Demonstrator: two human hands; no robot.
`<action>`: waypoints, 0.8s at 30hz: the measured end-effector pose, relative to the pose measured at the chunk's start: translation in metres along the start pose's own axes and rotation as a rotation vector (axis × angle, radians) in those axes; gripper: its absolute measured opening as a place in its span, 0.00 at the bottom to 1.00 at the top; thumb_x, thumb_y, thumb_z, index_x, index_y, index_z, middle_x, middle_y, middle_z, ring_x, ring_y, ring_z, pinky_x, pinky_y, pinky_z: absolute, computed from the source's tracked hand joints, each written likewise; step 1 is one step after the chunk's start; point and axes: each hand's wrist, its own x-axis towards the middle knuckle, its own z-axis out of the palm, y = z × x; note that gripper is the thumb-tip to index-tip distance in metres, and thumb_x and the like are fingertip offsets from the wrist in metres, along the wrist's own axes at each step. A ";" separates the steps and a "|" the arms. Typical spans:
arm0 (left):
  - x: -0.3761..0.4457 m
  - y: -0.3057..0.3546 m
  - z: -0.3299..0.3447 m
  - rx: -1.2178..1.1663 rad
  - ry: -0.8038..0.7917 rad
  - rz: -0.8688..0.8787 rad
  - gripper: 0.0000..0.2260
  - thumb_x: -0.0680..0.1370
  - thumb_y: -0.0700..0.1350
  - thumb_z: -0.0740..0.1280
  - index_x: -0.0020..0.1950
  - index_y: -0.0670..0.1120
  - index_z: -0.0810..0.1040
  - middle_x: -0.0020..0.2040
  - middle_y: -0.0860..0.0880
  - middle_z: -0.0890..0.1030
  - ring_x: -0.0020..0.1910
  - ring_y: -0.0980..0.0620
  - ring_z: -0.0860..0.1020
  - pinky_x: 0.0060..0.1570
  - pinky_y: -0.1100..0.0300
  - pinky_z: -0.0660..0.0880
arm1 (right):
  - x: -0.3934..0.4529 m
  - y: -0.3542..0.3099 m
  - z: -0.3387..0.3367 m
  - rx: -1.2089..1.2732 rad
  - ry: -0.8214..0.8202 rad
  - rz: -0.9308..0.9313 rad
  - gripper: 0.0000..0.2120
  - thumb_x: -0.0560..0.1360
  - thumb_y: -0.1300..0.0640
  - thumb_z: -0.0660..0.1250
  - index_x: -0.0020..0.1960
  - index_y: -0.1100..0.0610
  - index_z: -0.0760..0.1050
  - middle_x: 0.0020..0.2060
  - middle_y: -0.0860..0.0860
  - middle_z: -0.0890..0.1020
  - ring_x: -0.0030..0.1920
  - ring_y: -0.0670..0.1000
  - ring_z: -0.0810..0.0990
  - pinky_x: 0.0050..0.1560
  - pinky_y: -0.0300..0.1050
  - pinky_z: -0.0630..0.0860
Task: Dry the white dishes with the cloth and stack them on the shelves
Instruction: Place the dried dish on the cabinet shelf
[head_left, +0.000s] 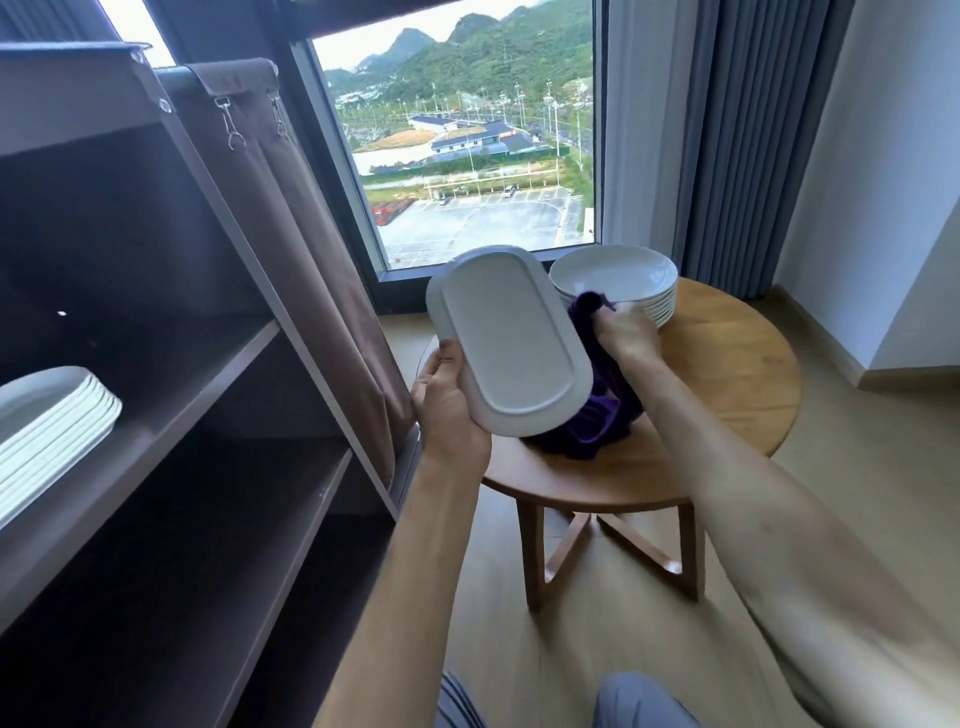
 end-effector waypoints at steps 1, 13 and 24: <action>0.002 0.003 0.002 -0.027 0.020 0.007 0.07 0.84 0.40 0.63 0.52 0.42 0.81 0.43 0.47 0.86 0.40 0.49 0.84 0.48 0.51 0.83 | -0.003 0.001 0.000 -0.040 -0.028 0.012 0.25 0.80 0.42 0.59 0.69 0.58 0.73 0.65 0.60 0.78 0.66 0.62 0.75 0.64 0.53 0.71; 0.015 0.030 -0.007 1.249 -0.018 1.166 0.04 0.80 0.38 0.71 0.47 0.39 0.81 0.42 0.44 0.84 0.40 0.53 0.81 0.36 0.68 0.74 | -0.067 -0.062 0.009 0.810 -0.332 -0.238 0.26 0.79 0.31 0.56 0.71 0.44 0.66 0.60 0.53 0.81 0.54 0.53 0.85 0.51 0.54 0.81; -0.013 0.088 -0.041 1.505 0.298 1.192 0.27 0.75 0.61 0.75 0.67 0.45 0.81 0.78 0.35 0.65 0.78 0.35 0.63 0.75 0.36 0.62 | -0.103 -0.124 0.069 0.978 -0.285 -0.168 0.16 0.83 0.61 0.56 0.67 0.56 0.75 0.61 0.59 0.78 0.62 0.62 0.77 0.57 0.60 0.78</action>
